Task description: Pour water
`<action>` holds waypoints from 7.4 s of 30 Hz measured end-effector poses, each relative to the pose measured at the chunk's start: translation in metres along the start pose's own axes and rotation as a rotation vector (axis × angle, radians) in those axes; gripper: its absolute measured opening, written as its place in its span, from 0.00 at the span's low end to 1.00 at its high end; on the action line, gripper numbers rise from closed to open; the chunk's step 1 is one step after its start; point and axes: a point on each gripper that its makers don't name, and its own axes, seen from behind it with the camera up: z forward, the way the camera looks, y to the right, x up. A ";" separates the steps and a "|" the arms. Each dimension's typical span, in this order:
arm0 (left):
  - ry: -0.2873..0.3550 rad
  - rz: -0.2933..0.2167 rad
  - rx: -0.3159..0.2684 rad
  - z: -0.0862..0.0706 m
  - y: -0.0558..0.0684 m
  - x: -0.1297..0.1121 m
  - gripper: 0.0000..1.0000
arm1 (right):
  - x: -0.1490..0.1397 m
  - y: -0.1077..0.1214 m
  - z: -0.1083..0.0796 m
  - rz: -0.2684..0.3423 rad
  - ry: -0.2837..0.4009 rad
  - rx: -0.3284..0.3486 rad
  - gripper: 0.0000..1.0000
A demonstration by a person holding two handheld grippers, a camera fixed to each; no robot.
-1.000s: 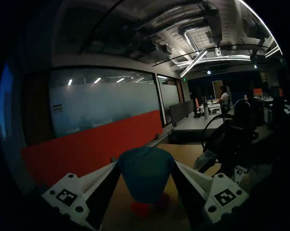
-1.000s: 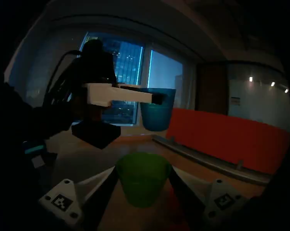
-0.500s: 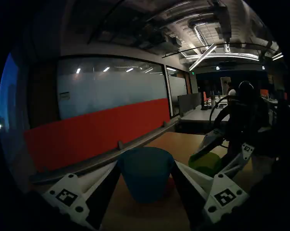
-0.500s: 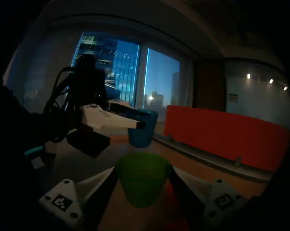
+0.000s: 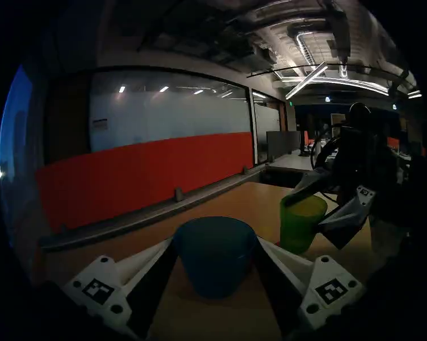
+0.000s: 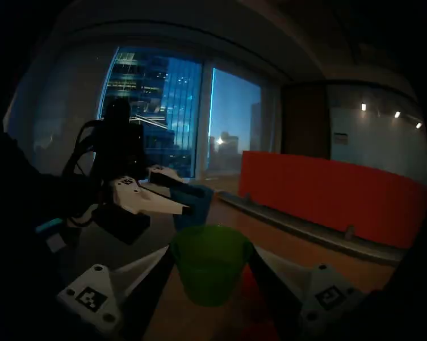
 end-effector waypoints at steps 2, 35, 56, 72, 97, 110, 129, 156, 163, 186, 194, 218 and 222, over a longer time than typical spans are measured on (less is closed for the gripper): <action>-0.007 -0.007 0.000 -0.001 -0.001 -0.004 0.87 | -0.002 0.000 -0.001 0.000 -0.006 0.003 1.00; -0.276 0.014 -0.053 -0.004 0.012 -0.123 0.88 | -0.082 -0.011 0.018 -0.017 -0.293 0.130 1.00; -0.417 0.075 -0.138 -0.003 0.029 -0.171 0.88 | -0.136 -0.018 0.031 -0.024 -0.457 0.184 1.00; -0.504 0.078 -0.178 0.001 0.032 -0.206 0.88 | -0.167 -0.020 0.040 -0.041 -0.525 0.193 1.00; -0.517 0.025 -0.188 -0.007 0.033 -0.222 0.88 | -0.189 -0.023 0.050 -0.037 -0.544 0.182 1.00; -0.526 0.019 -0.190 -0.007 0.031 -0.223 0.88 | -0.196 -0.020 0.045 -0.020 -0.539 0.166 1.00; -0.568 -0.027 -0.189 -0.017 0.032 -0.233 0.88 | -0.194 -0.018 0.034 -0.016 -0.537 0.149 1.00; -0.445 -0.036 -0.054 -0.058 0.027 -0.200 0.88 | -0.154 -0.015 -0.015 -0.018 -0.431 0.032 1.00; -0.361 -0.065 0.010 -0.060 0.025 -0.177 0.88 | -0.128 -0.008 -0.023 0.012 -0.313 -0.046 1.00; -0.019 -0.140 0.320 -0.081 -0.025 -0.095 0.88 | -0.054 0.064 -0.080 0.034 -0.023 -0.448 1.00; 0.073 -0.076 0.403 -0.093 -0.028 -0.073 0.88 | -0.038 0.095 -0.109 0.047 0.077 -0.604 1.00; 0.204 -0.059 0.648 -0.128 -0.051 -0.063 0.88 | -0.026 0.147 -0.192 0.091 0.275 -0.954 1.00; 0.197 -0.074 0.651 -0.128 -0.053 -0.067 0.88 | -0.029 0.150 -0.198 0.086 0.263 -0.984 1.00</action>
